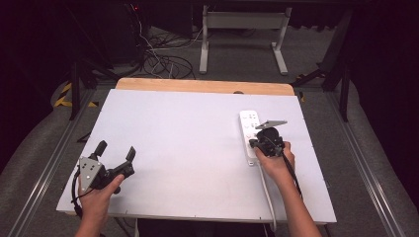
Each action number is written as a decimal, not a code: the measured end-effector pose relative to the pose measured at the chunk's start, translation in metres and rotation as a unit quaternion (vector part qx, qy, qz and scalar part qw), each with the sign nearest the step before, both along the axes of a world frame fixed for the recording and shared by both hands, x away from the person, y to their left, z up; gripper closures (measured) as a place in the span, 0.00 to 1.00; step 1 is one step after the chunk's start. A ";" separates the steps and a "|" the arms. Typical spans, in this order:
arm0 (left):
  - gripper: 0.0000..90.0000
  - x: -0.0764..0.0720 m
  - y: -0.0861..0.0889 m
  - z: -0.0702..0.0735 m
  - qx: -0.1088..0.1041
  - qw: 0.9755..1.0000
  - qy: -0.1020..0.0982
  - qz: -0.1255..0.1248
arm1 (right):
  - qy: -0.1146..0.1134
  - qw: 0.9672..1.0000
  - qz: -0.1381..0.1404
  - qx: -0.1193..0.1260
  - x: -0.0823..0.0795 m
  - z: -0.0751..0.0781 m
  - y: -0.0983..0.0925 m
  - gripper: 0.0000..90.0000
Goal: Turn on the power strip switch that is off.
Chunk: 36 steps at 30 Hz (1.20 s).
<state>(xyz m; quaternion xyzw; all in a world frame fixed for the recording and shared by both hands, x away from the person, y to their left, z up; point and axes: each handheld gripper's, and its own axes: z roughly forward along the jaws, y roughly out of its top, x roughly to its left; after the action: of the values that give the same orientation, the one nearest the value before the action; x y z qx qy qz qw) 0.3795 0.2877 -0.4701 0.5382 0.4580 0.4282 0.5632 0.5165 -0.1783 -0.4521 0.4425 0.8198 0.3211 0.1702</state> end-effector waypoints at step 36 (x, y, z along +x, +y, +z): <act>0.06 -0.001 0.001 0.000 0.001 1.000 -0.002 0.002 | 0.003 1.000 -0.009 0.002 0.000 -0.001 0.002 1.00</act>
<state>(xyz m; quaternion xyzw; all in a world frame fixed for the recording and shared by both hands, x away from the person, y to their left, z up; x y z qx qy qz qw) 0.3783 0.2886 -0.4704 0.5373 0.4576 0.4310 0.5622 0.5162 -0.1766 -0.4534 0.4510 0.8159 0.3198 0.1693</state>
